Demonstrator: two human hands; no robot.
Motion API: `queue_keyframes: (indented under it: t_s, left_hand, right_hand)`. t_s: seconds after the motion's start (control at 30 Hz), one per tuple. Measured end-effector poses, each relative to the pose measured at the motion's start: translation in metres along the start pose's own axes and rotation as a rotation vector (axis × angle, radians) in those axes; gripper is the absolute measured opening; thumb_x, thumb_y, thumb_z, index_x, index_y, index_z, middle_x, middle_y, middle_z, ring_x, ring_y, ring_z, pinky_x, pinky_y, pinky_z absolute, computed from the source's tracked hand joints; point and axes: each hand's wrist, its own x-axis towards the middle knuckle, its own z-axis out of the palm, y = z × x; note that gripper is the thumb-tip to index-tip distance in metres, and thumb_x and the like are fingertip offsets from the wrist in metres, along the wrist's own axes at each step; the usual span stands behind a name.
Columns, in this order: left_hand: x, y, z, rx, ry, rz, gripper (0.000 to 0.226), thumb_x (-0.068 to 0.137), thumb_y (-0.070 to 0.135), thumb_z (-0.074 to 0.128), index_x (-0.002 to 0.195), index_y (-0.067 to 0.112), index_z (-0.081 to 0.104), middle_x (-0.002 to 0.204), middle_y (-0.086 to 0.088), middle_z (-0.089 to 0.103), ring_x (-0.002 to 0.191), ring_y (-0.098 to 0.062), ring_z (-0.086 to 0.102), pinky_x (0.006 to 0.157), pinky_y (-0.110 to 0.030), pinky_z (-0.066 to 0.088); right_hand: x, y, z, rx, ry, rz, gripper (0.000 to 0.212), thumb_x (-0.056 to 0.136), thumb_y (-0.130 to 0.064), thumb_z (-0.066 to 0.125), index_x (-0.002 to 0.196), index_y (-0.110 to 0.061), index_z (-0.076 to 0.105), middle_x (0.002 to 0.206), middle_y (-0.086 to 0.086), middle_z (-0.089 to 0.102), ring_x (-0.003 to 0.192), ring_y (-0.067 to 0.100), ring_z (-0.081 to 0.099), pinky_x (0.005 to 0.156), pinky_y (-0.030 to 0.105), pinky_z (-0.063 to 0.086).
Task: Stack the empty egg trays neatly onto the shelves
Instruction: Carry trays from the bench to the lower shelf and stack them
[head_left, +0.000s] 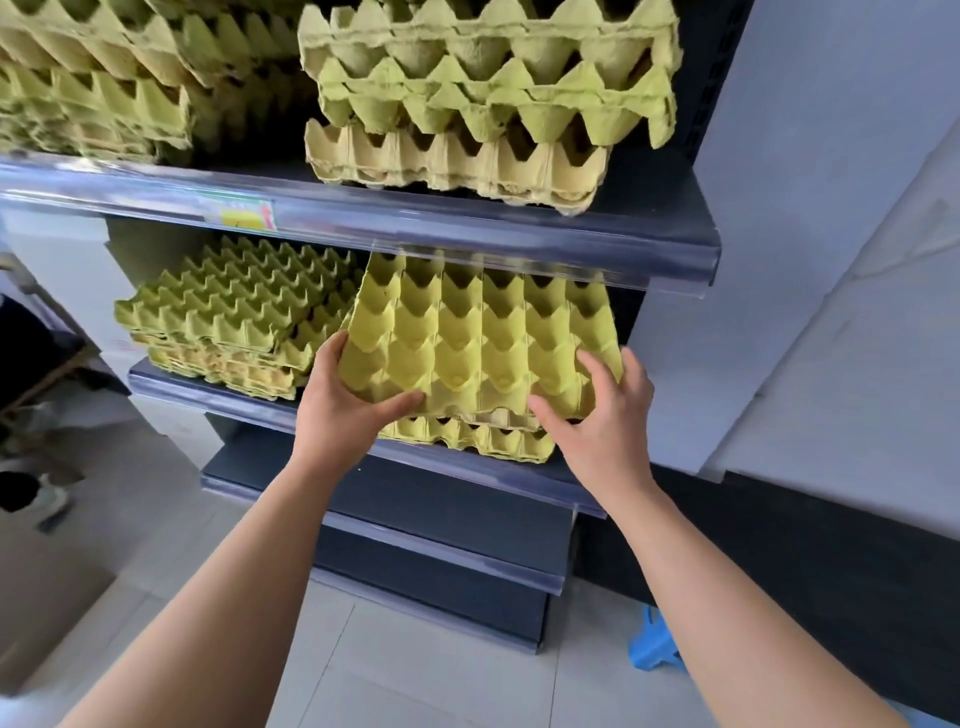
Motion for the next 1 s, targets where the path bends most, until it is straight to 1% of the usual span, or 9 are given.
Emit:
queue_keyframes:
  t_s: [0.17,0.27,0.4,0.53,0.63,0.7,0.77,0.9,1.0]
  left_hand:
    - [0.028,-0.008,-0.004,-0.037,-0.036,-0.025,0.121,0.047,0.054,0.086,0.150,0.030,0.027,0.131,0.011,0.052,0.116,-0.014,0.054,0.101,-0.035,0.044]
    - [0.050,-0.012,-0.006,0.005,-0.072,-0.039,0.126,0.041,0.066,0.085,0.148,0.034,0.027,0.134,0.008,0.054,0.118,-0.017,0.055,0.103,-0.042,0.045]
    - [0.075,-0.021,-0.007,0.112,-0.146,-0.014,0.138,0.033,0.088,0.072,0.149,0.032,0.024,0.138,0.002,0.054,0.125,-0.022,0.052,0.107,-0.051,0.041]
    - [0.087,-0.027,-0.011,0.257,-0.183,0.089,0.133,0.043,0.089,0.064,0.151,0.022,0.023,0.138,-0.001,0.053,0.131,-0.025,0.045,0.112,-0.056,0.030]
    - [0.090,-0.030,-0.014,0.359,-0.224,0.182,0.143,0.037,0.096,0.057,0.151,0.018,0.020,0.141,-0.004,0.049,0.134,-0.028,0.040,0.113,-0.055,0.027]
    - [0.091,-0.029,-0.016,0.398,-0.229,0.222,0.147,0.035,0.091,0.058,0.153,0.015,0.014,0.145,-0.008,0.044,0.137,-0.028,0.036,0.115,-0.053,0.023]
    - [0.095,-0.024,-0.020,0.360,-0.209,0.267,0.144,0.040,0.081,0.069,0.154,0.013,0.015,0.147,-0.009,0.041,0.138,-0.027,0.035,0.116,-0.049,0.022]
    - [0.109,-0.023,-0.030,0.241,-0.193,0.260,0.137,0.045,0.061,0.088,0.153,0.012,0.018,0.151,-0.009,0.038,0.139,-0.025,0.034,0.115,-0.048,0.031]
    - [0.116,-0.028,-0.035,0.235,-0.240,0.167,0.137,0.035,0.075,0.083,0.146,0.015,0.029,0.139,-0.007,0.050,0.128,-0.026,0.046,0.106,-0.049,0.042]
  right_hand:
    - [0.014,-0.005,0.016,-0.029,0.001,-0.037,0.077,0.070,-0.048,0.079,0.134,-0.014,0.052,0.150,0.018,0.021,0.140,0.031,0.015,0.112,0.046,0.027]
    - [0.024,-0.010,0.024,-0.071,0.007,-0.018,0.078,0.070,-0.049,0.078,0.134,-0.014,0.051,0.150,0.019,0.021,0.140,0.031,0.016,0.111,0.046,0.028]
    - [0.026,-0.014,0.033,-0.129,0.035,0.031,0.077,0.072,-0.052,0.075,0.134,-0.016,0.048,0.151,0.019,0.020,0.139,0.032,0.016,0.109,0.049,0.033]
    - [0.019,-0.026,0.038,-0.185,0.053,0.074,0.076,0.075,-0.053,0.071,0.137,-0.017,0.046,0.152,0.017,0.017,0.140,0.033,0.015,0.107,0.046,0.033]
    - [0.012,-0.037,0.040,-0.229,0.080,0.121,0.075,0.077,-0.050,0.072,0.138,-0.016,0.047,0.154,0.014,0.015,0.142,0.030,0.013,0.109,0.041,0.030]
    - [0.007,-0.044,0.041,-0.251,0.099,0.156,0.077,0.074,-0.050,0.074,0.138,-0.015,0.049,0.153,0.014,0.016,0.142,0.029,0.014,0.110,0.039,0.029]
    - [0.005,-0.052,0.040,-0.261,0.118,0.182,0.078,0.073,-0.051,0.075,0.137,-0.016,0.050,0.153,0.012,0.017,0.142,0.027,0.014,0.110,0.036,0.027]
    - [0.013,-0.066,0.046,-0.285,0.125,0.179,0.080,0.074,-0.053,0.073,0.139,-0.017,0.047,0.154,0.011,0.014,0.143,0.026,0.012,0.110,0.034,0.026]
    - [0.022,-0.068,0.055,-0.282,0.054,0.173,0.080,0.076,-0.054,0.071,0.142,-0.018,0.042,0.155,0.012,0.010,0.144,0.027,0.009,0.112,0.037,0.025]
